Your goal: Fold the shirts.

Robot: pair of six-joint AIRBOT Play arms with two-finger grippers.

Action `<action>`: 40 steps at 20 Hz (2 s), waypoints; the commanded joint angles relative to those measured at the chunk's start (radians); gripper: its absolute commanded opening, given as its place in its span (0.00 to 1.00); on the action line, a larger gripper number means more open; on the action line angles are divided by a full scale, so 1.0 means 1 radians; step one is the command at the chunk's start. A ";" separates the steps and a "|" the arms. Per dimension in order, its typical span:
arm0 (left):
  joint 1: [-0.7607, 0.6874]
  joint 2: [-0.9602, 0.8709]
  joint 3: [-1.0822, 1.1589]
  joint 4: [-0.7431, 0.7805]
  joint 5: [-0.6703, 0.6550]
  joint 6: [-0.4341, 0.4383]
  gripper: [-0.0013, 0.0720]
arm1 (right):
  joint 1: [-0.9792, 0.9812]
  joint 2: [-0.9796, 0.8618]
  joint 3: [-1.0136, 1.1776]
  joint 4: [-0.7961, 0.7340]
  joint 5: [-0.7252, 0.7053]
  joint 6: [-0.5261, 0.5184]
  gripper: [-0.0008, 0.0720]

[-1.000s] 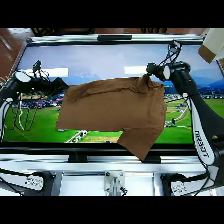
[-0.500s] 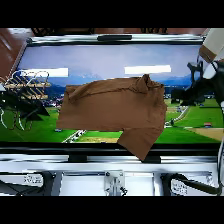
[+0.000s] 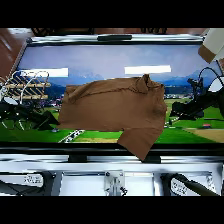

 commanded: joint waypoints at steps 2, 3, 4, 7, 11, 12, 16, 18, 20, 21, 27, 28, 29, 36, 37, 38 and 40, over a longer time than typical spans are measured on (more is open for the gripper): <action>-0.079 -0.008 -0.019 -0.041 0.160 -0.029 0.50 | -0.003 0.005 -0.009 0.003 0.000 -0.005 0.73; -0.094 -0.008 -0.018 -0.041 0.171 -0.034 0.28 | -0.003 0.005 -0.009 -0.006 -0.002 -0.005 0.73; -0.103 -0.008 -0.018 -0.041 0.171 -0.033 0.12 | -0.003 0.005 -0.013 -0.018 -0.010 -0.005 0.73; -0.101 0.000 -0.017 -0.041 0.162 -0.032 0.07 | -0.003 0.004 -0.113 -0.018 -0.087 0.003 0.73; -0.101 0.026 -0.017 -0.041 0.159 -0.029 0.07 | -0.003 -0.013 -0.287 0.111 -0.283 0.006 0.73; -0.101 0.037 -0.017 -0.041 0.159 -0.029 0.07 | -0.004 -0.027 -0.307 0.108 -0.296 0.011 0.73; -0.101 0.072 -0.017 -0.041 0.160 -0.021 0.07 | -0.002 -0.117 -0.320 0.121 -0.296 0.010 0.73; -0.101 0.087 -0.017 -0.041 0.160 -0.008 0.07 | -0.002 -0.149 -0.320 0.136 -0.297 0.010 0.73; -0.101 0.098 -0.017 -0.041 0.161 -0.006 0.07 | -0.002 -0.169 -0.320 0.165 -0.311 0.011 0.71; -0.102 0.100 -0.017 -0.042 0.160 -0.006 0.07 | -0.002 -0.171 -0.320 0.177 -0.331 0.012 0.61; -0.104 0.146 0.059 -0.058 0.151 0.005 0.07 | -0.002 -0.087 -0.293 0.351 -0.427 -0.093 0.09; -0.104 0.179 0.111 -0.057 0.152 0.006 0.07 | -0.002 -0.027 -0.255 0.379 -0.428 -0.147 0.09; -0.103 0.220 0.183 -0.057 0.156 0.016 0.07 | -0.003 0.039 -0.200 0.381 -0.428 -0.175 0.09; -0.069 0.514 1.043 -0.056 0.227 -0.029 0.07 | -0.003 0.546 0.459 0.122 -0.685 -0.243 0.09; -0.068 0.554 1.115 -0.056 0.227 -0.061 0.07 | -0.003 0.587 0.525 0.079 -0.678 -0.219 0.09; -0.068 0.602 1.136 -0.056 0.232 -0.078 0.07 | -0.003 0.626 0.579 0.040 -0.655 -0.187 0.09; -0.068 0.710 1.110 -0.046 0.230 -0.100 0.07 | -0.003 0.698 0.632 -0.021 -0.580 -0.124 0.09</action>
